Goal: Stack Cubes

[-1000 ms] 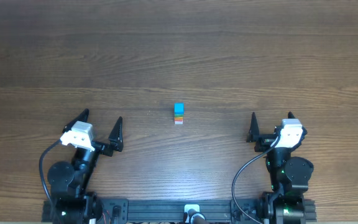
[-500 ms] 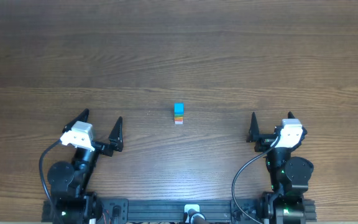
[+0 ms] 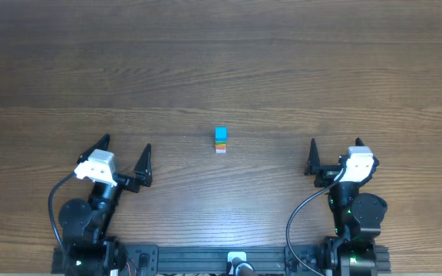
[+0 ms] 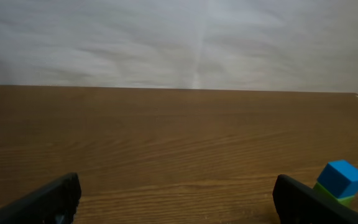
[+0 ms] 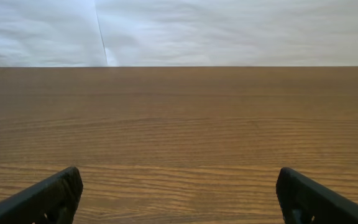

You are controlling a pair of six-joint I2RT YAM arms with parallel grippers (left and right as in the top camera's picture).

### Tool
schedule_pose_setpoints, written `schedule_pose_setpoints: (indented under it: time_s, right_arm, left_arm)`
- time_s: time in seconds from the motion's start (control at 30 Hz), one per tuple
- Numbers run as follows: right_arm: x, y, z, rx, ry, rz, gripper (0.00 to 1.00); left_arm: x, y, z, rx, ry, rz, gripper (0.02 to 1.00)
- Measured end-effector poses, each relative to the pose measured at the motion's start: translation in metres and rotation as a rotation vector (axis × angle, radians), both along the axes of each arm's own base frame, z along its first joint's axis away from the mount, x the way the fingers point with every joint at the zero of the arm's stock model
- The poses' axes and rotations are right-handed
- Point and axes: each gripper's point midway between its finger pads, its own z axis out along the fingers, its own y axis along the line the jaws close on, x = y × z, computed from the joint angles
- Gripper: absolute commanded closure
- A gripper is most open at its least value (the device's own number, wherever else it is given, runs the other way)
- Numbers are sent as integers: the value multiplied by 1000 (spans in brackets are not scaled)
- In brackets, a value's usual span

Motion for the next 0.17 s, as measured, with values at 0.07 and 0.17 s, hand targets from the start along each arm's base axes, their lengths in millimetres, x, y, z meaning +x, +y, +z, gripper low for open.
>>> schedule_pose_setpoints:
  time_s: [0.07, 0.17]
  right_arm:
    - [0, 0, 0, 0, 0, 0, 7]
    - [0, 0, 0, 0, 0, 0, 7]
  left_arm:
    - [0, 0, 0, 0, 0, 0, 23]
    - [0, 0, 0, 0, 0, 0, 20]
